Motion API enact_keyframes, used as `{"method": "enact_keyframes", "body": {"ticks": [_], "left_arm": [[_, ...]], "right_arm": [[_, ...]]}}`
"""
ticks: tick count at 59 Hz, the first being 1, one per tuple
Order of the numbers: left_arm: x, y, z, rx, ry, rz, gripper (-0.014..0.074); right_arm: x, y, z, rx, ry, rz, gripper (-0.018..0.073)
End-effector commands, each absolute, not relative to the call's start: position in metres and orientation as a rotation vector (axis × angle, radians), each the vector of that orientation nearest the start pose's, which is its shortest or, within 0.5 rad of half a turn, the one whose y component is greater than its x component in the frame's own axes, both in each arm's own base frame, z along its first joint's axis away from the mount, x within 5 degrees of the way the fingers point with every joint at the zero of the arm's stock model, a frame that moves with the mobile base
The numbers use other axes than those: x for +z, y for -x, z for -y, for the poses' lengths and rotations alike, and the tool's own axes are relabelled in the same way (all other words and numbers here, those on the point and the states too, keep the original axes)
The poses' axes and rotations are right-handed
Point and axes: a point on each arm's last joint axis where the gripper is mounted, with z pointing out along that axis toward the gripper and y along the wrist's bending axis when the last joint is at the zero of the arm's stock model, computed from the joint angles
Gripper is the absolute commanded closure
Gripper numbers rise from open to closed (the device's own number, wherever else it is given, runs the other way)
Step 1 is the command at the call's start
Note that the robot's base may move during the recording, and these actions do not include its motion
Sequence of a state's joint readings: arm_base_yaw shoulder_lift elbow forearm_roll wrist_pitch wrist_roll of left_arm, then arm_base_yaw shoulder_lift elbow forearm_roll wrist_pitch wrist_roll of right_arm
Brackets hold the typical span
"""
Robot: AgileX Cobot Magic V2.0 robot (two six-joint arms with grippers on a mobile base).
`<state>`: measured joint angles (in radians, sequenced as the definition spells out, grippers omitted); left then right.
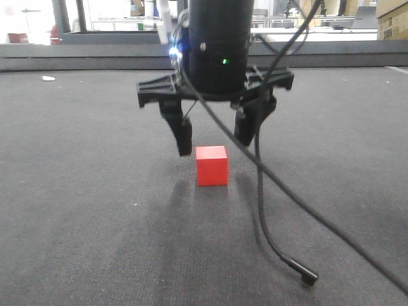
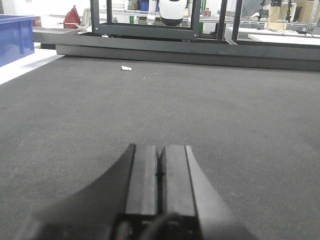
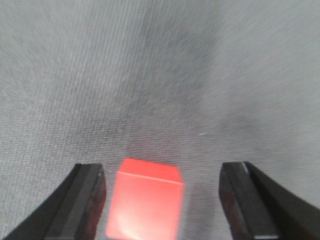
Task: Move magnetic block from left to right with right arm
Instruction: 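Lower the open right gripper over the red cube, then close the right gripper on the red cube and lift it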
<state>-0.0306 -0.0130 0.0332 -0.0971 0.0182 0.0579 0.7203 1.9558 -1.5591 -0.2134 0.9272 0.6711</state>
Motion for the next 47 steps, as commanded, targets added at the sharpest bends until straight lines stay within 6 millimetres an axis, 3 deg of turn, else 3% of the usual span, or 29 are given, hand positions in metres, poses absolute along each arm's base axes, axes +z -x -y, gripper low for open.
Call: {"method": "enact_keyframes", "body": {"ticks": [1, 13, 28, 33, 38, 47], "left_arm": [[0.207, -0.055, 0.001, -0.065, 0.016, -1.435, 0.0722], [0.207, -0.055, 0.001, -0.065, 0.016, -1.435, 0.0722], [0.207, -0.055, 0.001, -0.065, 0.016, -1.435, 0.0722], [0.207, -0.055, 0.001, -0.065, 0.016, -1.435, 0.0722], [0.207, -0.055, 0.001, -0.065, 0.016, -1.435, 0.0722], [0.207, -0.055, 0.001, -0.065, 0.016, -1.435, 0.0722]], "right_arm": [[0.259, -0.324, -0.265, 0.174, 0.194, -2.677, -0.0012], [0.25, -0.326, -0.268, 0.167, 0.191, -2.698, 0.0001], [0.25, -0.325, -0.268, 0.19, 0.175, -2.712, 0.0313], [0.25, -0.327, -0.266, 0.195, 0.162, -2.714, 0.0342], [0.258, -0.33, -0.257, 0.2, 0.14, -2.701, 0.0344], [0.293, -0.332, -0.233, 0.211, 0.217, -2.614, 0.0344]]}}
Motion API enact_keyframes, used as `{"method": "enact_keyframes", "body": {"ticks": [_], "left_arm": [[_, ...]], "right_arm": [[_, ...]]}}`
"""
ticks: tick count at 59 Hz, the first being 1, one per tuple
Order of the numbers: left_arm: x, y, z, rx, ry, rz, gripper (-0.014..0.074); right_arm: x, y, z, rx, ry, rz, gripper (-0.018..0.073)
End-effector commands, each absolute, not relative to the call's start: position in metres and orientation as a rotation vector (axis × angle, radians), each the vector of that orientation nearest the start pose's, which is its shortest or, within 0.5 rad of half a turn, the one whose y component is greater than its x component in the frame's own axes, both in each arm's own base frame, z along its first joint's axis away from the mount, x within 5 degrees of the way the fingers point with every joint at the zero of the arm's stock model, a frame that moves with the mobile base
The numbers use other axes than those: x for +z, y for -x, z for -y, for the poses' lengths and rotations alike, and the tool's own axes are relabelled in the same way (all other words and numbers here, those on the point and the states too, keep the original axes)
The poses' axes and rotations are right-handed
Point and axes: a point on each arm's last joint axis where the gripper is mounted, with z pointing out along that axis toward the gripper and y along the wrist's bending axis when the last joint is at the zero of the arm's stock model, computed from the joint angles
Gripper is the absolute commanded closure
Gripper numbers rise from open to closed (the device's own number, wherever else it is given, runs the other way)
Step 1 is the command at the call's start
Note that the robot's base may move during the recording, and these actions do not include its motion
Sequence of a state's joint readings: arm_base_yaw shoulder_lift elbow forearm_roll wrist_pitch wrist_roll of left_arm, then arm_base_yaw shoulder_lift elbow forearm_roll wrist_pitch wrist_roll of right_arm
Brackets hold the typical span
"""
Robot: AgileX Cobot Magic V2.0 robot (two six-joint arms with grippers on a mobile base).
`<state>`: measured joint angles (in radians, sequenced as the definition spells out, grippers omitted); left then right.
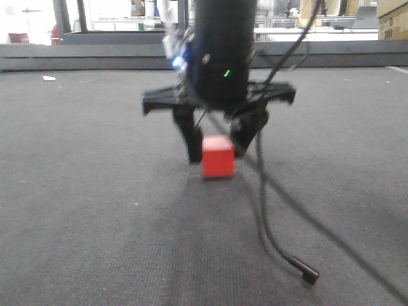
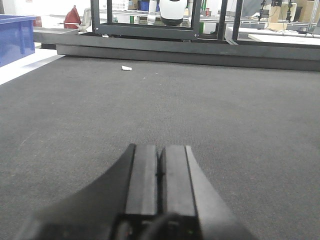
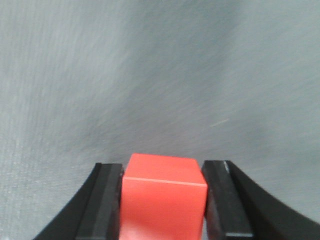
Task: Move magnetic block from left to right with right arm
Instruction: 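Close the right gripper on the red cube and lift it, then hold the red cube raised in the right gripper while turning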
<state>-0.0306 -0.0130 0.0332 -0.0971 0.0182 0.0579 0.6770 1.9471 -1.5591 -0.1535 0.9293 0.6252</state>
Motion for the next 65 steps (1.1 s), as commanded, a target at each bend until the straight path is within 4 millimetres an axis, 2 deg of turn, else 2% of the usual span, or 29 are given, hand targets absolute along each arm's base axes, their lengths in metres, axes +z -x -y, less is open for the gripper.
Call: {"method": "enact_keyframes", "body": {"ticks": [1, 6, 15, 23, 32, 43, 56, 65], "left_arm": [[0.207, -0.055, 0.001, -0.065, 0.016, -1.435, 0.0722], [0.207, -0.055, 0.001, -0.065, 0.016, -1.435, 0.0722], [0.207, -0.055, 0.001, -0.065, 0.016, -1.435, 0.0722], [0.207, -0.055, 0.001, -0.065, 0.016, -1.435, 0.0722], [0.207, -0.055, 0.001, -0.065, 0.016, -1.435, 0.0722], [0.207, -0.055, 0.001, -0.065, 0.016, -1.435, 0.0722], [0.207, -0.055, 0.001, -0.065, 0.016, -1.435, 0.0722], [0.207, -0.055, 0.001, -0.065, 0.016, -1.435, 0.0722]], "right_arm": [[0.299, -0.331, -0.229, 0.214, 0.228, -2.6, 0.0344], [0.316, -0.329, -0.21, 0.222, 0.285, -2.558, 0.0344], [0.345, -0.312, -0.162, 0.222, 0.301, -2.458, 0.0344], [0.352, -0.29, -0.119, 0.188, 0.247, -2.394, 0.0344], [0.356, -0.255, -0.076, 0.133, 0.212, -2.297, 0.0344], [0.345, -0.203, -0.052, 0.096, 0.226, -2.201, 0.0344], [0.32, -0.151, -0.038, 0.126, 0.223, -2.078, 0.0344], [0.312, -0.12, -0.029, 0.14, 0.213, -1.996, 0.0344]]}}
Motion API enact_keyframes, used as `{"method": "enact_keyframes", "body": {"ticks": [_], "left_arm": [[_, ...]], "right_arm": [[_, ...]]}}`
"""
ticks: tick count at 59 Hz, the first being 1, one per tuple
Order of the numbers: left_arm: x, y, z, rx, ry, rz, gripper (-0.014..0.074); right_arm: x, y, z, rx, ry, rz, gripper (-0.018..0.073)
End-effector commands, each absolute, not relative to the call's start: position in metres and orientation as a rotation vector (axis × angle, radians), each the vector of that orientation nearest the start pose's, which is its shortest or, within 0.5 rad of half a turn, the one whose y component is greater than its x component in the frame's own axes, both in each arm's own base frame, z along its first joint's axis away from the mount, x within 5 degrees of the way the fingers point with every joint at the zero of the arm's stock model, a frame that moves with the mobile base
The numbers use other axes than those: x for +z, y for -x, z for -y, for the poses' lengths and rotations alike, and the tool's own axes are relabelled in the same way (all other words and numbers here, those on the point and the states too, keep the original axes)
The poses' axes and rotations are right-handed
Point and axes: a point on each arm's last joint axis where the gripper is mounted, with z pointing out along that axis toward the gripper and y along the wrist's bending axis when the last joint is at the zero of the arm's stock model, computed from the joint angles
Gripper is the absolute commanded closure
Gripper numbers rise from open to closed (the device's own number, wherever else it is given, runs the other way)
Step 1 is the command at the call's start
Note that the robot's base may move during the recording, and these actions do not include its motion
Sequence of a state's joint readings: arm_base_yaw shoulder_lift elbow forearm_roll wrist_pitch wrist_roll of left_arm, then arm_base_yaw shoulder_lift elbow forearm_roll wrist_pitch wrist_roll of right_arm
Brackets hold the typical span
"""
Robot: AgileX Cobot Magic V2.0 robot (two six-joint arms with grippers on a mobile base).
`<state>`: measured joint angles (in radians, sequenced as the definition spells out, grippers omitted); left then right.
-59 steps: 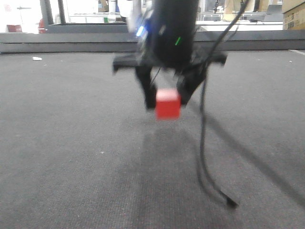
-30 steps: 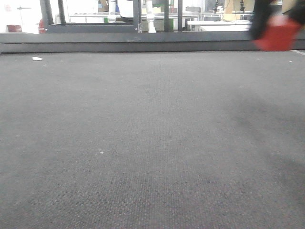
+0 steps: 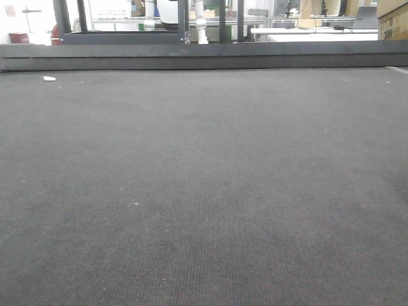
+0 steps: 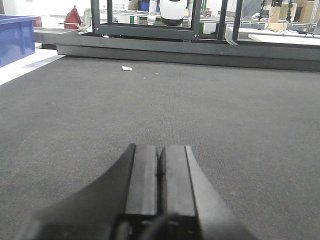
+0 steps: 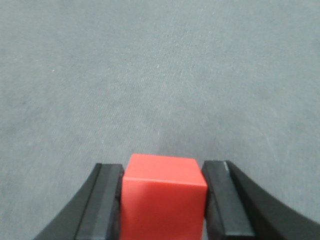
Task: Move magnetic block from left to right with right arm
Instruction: 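Hold the red cube raised in the right gripper while turning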
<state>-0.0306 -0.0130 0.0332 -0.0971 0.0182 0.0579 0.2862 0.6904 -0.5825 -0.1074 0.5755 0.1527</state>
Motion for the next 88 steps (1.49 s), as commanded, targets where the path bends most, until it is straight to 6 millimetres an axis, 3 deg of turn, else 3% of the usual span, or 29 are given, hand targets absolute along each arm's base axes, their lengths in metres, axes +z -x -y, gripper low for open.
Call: {"method": "enact_keyframes", "body": {"ticks": [1, 20, 28, 88], "left_arm": [[0.207, -0.055, 0.001, -0.065, 0.016, -1.435, 0.0722], [0.207, -0.055, 0.001, -0.065, 0.016, -1.435, 0.0722], [0.207, -0.055, 0.001, -0.065, 0.016, -1.435, 0.0722], [0.207, -0.055, 0.001, -0.065, 0.016, -1.435, 0.0722]], "right_arm": [[0.313, -0.117, -0.028, 0.142, 0.211, -1.98, 0.0344], [0.335, -0.065, -0.013, 0.174, 0.175, -1.725, 0.0344], [0.338, -0.053, -0.01, 0.181, 0.167, -1.668, 0.0344], [0.338, -0.052, -0.009, 0.182, 0.166, -1.665, 0.0344]]}}
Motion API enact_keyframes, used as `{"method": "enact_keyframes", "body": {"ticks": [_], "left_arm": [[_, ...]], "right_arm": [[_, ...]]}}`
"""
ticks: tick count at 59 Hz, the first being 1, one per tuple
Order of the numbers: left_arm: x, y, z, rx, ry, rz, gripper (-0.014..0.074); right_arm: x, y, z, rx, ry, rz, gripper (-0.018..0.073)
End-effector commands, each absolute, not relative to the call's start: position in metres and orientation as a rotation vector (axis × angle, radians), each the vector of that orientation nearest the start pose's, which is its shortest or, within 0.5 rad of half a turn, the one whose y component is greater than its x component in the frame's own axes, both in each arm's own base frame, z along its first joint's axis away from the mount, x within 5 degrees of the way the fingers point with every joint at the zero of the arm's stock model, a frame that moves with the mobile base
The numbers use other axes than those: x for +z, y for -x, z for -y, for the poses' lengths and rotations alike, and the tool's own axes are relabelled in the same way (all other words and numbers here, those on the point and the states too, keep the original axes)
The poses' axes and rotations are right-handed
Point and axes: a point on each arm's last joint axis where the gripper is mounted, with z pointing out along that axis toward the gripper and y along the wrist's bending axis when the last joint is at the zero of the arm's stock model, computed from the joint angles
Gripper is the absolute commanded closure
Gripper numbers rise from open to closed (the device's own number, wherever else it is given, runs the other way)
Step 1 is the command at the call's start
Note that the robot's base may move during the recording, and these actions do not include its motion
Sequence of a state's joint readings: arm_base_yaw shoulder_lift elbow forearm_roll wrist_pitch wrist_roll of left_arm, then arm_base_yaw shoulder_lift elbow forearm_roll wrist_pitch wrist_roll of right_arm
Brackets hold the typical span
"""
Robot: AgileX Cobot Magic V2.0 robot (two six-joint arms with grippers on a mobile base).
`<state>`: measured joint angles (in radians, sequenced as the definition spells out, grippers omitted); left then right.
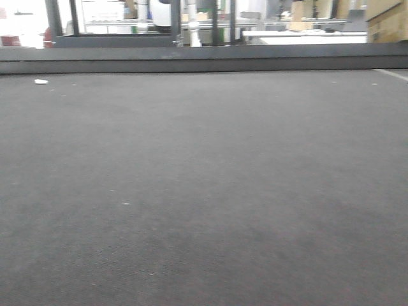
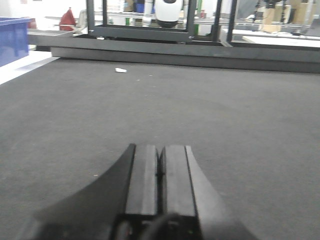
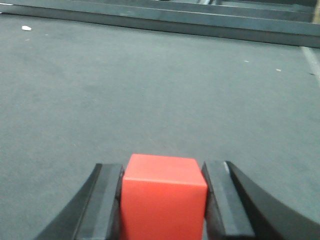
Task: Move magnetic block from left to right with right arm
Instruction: 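Hold the red cube raised in the right gripper while turning, then drive past the red table and chair holding the cube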
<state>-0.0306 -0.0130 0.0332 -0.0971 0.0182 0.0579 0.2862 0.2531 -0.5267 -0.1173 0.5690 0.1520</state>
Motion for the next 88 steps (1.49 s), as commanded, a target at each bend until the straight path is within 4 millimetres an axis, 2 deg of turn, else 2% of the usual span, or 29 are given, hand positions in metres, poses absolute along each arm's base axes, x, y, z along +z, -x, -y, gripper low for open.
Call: {"method": "enact_keyframes", "body": {"ticks": [1, 88], "left_arm": [[0.2066, -0.0554, 0.0013, -0.065, 0.016, -1.435, 0.0722], [0.2066, -0.0554, 0.0013, -0.065, 0.016, -1.435, 0.0722]], "right_arm": [[0.3381, -0.0528, -0.0095, 0.182, 0.166, -1.666, 0.0344], [0.3381, -0.0528, -0.0095, 0.182, 0.166, -1.666, 0.0344]]}}
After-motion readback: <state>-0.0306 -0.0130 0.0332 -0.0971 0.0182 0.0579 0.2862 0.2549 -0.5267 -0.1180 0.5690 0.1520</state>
